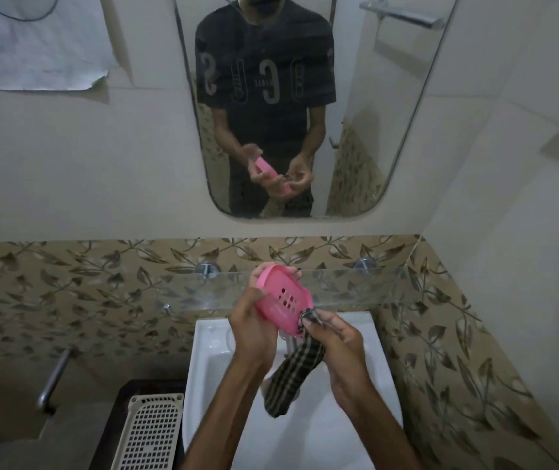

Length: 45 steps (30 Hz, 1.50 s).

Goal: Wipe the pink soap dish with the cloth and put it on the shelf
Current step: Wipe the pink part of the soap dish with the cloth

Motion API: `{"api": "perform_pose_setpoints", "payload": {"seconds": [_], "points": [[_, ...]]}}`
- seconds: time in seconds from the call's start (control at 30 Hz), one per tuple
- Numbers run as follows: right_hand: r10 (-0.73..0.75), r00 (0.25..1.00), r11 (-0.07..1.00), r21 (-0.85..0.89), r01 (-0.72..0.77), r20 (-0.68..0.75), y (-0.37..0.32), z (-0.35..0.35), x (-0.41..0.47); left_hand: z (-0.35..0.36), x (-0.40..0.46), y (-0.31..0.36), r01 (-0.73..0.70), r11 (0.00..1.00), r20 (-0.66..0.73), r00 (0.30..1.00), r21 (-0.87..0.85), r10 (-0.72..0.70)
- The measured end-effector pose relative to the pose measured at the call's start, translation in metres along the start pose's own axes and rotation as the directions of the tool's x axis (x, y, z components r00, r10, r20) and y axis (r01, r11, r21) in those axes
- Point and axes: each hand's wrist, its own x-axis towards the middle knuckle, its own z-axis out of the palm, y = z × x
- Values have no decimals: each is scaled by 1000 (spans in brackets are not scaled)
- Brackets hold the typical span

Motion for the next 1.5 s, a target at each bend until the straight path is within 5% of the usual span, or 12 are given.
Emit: {"api": "perform_pose_setpoints", "payload": {"seconds": [0.2,0.33,0.53,0.7,0.87,1.0,1.13,1.27,1.4,1.5], "points": [[-343,903,848,-328,416,257,-25,-17,13,-22,4,38,365,927,172,922,-91,-346],[-469,799,678,-426,599,376,-39,-19,16,-23,-3,37,428,901,202,891,-71,-407],[-511,753,560,-504,658,414,-33,-20,14,-24,-6,25,429,903,297,867,-38,-399],[-570,773,500,-629,595,278,-25,-18,11,-12,-7,15,340,938,106,937,-62,-333],[-681,639,337,-622,707,358,-5,-4,-11,-18,-5,5,330,927,44,944,-180,-327],[-692,701,458,-646,611,172,-15,-5,0,-18,-6,0,302,936,75,953,-183,-293],[-679,612,329,-577,747,405,-13,1,-9,-21,-3,2,311,940,48,950,-139,-307],[-672,685,387,-656,649,282,-21,-7,9,-18,-1,3,299,942,9,954,-155,-301],[-652,592,330,-526,784,474,-9,10,-11,-16,0,4,322,928,-33,942,-188,-334],[-632,724,474,-601,643,276,-19,3,7,-13,-1,2,307,927,-53,944,-217,-326]]}}
